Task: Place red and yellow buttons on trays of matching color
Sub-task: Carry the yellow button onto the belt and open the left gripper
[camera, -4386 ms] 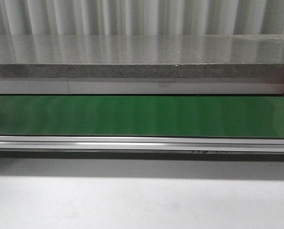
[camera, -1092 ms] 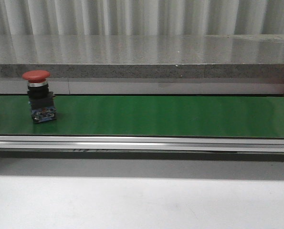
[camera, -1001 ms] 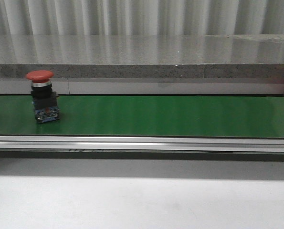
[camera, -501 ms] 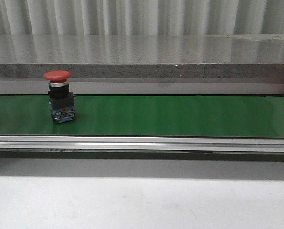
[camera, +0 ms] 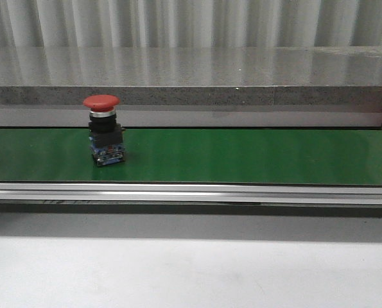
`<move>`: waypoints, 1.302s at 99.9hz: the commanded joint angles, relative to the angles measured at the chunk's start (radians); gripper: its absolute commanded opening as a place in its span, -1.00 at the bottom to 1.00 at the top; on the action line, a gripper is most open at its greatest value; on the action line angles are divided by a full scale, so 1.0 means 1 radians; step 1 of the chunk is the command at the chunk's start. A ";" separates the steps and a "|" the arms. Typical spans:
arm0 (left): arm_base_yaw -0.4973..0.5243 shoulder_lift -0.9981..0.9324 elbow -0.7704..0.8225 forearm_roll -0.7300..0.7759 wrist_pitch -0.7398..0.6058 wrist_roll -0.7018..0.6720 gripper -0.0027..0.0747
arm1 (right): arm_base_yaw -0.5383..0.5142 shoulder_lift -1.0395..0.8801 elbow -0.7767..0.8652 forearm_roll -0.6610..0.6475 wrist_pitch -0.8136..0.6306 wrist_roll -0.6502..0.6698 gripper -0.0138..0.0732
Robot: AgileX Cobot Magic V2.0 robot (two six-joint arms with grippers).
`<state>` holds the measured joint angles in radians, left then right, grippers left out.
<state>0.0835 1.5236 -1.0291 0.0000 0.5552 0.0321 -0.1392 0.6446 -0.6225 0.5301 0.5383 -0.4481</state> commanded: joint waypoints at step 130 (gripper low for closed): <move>-0.157 -0.527 0.041 -0.019 -0.053 0.049 0.46 | 0.001 -0.003 -0.025 0.013 -0.056 -0.006 -0.84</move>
<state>-0.0575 1.1027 -1.0107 -0.0168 0.5808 0.0790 -0.1392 0.6446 -0.6225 0.5301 0.5383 -0.4481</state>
